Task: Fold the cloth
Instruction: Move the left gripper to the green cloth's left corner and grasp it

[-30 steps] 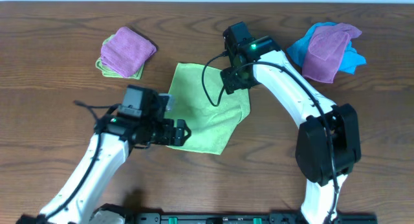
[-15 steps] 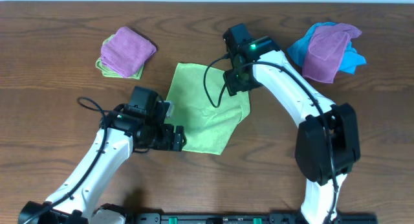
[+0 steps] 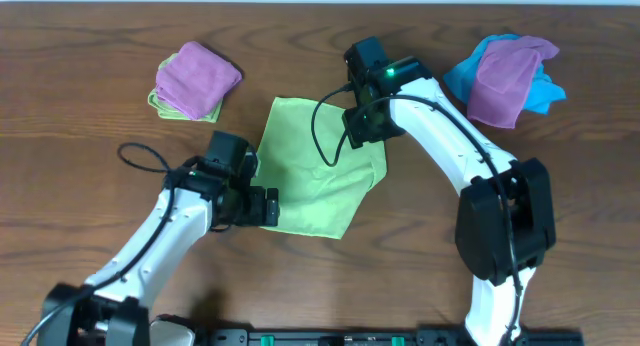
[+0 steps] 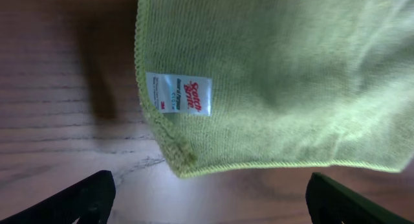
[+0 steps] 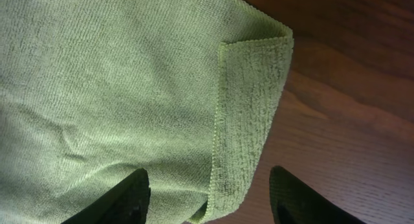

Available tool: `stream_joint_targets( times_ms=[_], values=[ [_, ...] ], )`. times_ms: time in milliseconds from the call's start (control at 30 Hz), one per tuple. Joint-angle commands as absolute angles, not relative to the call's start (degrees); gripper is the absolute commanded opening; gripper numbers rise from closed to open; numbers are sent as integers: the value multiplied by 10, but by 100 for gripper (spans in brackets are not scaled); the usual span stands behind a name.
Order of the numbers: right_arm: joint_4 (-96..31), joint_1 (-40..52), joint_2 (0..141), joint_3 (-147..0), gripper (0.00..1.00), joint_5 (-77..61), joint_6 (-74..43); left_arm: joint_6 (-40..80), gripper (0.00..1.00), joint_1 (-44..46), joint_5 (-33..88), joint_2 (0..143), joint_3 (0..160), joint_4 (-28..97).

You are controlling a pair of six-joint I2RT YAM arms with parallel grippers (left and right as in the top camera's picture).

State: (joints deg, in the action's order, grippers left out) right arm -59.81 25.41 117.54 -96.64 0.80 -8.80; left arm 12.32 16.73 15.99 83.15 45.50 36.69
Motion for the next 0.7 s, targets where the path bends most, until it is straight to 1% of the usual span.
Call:
stream_joint_targets(
  times_ms=[0, 33, 133, 167, 200, 233, 300, 333, 367, 400, 433, 500, 667],
  values=[
    [-601, 251, 1181, -974, 58, -5, -98, 143, 96, 169, 169, 852, 450, 352],
    [-601, 251, 1181, -974, 58, -6, -98, 144, 96, 169, 171, 857, 450, 346],
    [-601, 251, 1181, -974, 58, -7, -98, 155, 100, 169, 181, 876, 450, 326],
    [-601, 251, 1181, -974, 57, -7, -98, 157, 93, 169, 183, 881, 450, 321],
    [-602, 251, 1181, -974, 57, -7, -98, 157, 89, 169, 185, 885, 450, 317],
    [-603, 251, 1181, -974, 57, -7, -98, 157, 84, 169, 192, 888, 450, 313],
    [-604, 251, 1181, -974, 56, -7, -98, 157, 70, 169, 196, 890, 450, 307],
    [-604, 251, 1181, -974, 56, -7, -98, 157, 62, 169, 196, 890, 450, 304],
    [-605, 251, 1181, -974, 56, -7, -98, 157, 47, 169, 196, 890, 450, 299],
    [-605, 251, 1181, -974, 56, -7, -98, 157, 27, 169, 198, 890, 450, 297],
    [-605, 251, 1181, -974, 56, -7, -98, 157, 19, 168, 204, 890, 450, 294],
    [-605, 251, 1181, -974, 56, -7, -98, 157, 6, 168, 210, 890, 450, 288],
    [-609, 251, 1181, -974, 54, -7, -98, 155, 6, 167, 211, 890, 455, 283]
  ],
)
